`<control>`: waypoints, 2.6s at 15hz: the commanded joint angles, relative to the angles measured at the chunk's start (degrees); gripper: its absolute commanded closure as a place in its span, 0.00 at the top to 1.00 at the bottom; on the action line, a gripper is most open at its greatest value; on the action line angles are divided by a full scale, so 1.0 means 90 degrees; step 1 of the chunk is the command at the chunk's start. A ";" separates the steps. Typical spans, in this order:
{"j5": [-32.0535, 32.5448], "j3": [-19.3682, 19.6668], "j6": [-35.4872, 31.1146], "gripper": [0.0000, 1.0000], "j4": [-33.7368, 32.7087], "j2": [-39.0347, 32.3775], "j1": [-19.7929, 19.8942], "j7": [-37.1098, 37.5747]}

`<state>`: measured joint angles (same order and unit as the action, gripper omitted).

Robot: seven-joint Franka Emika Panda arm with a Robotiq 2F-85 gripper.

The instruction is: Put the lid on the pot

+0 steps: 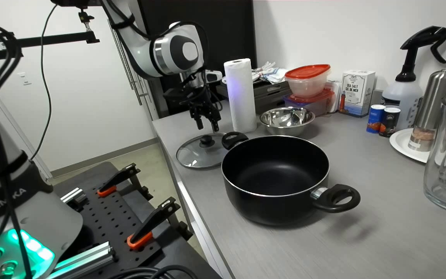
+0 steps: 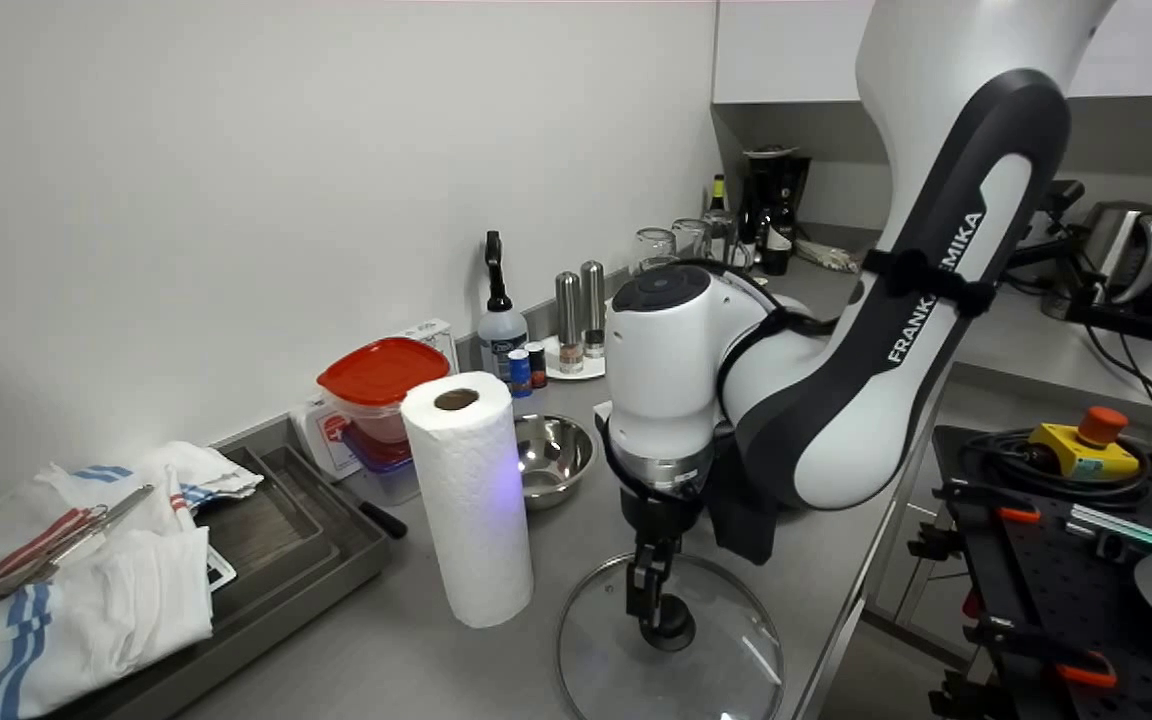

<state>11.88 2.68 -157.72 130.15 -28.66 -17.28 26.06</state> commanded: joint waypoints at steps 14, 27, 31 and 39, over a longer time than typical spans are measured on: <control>-0.0171 0.0414 0.0058 0.30 -0.0588 -0.0832 -0.0500 0.0092; -0.0163 0.0364 -0.0080 0.26 0.0311 0.0262 -0.0529 0.0099; -0.0177 0.0241 -0.0006 0.26 0.0503 0.0645 -0.0452 0.0050; -0.0064 -0.0017 0.0124 0.26 0.0781 0.1216 -0.0479 0.0094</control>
<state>10.87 3.22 -157.68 135.01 -21.79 -21.16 26.74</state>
